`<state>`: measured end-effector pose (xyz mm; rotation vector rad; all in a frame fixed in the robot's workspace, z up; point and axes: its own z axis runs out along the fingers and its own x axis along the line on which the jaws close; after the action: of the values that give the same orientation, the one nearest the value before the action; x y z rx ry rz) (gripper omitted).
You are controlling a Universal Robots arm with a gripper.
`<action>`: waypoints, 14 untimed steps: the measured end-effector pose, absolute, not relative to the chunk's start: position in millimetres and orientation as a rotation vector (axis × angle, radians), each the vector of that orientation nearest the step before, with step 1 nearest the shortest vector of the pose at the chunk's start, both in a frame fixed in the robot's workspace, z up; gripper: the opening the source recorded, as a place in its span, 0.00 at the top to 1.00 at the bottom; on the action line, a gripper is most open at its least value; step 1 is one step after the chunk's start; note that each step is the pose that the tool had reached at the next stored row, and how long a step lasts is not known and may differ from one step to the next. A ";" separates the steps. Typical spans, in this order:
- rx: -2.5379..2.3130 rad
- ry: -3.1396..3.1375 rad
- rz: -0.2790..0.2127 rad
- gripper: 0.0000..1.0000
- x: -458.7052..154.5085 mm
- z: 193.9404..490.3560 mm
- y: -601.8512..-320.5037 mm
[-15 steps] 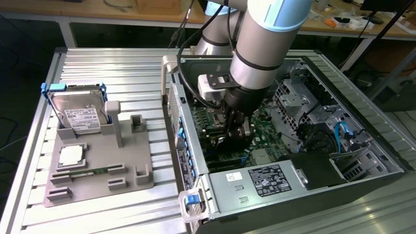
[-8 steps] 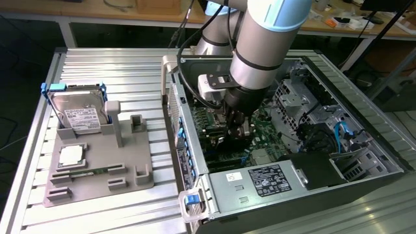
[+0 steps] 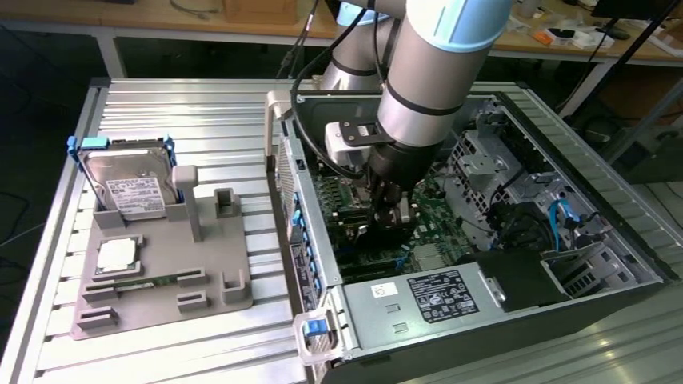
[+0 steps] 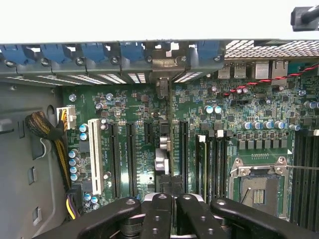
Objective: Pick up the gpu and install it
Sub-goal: 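Press down on the gpu until it lock into place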
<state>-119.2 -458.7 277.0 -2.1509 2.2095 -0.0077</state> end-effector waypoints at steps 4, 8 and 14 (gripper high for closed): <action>-2.151 2.210 -0.008 0.89 -119.5 277.0 -458.7; -2.150 2.208 -0.010 0.89 -135.8 277.0 -458.7; -2.147 2.206 -0.016 0.89 -156.1 276.5 -458.4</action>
<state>-156.1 -458.4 276.5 -2.1475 2.2056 -0.0157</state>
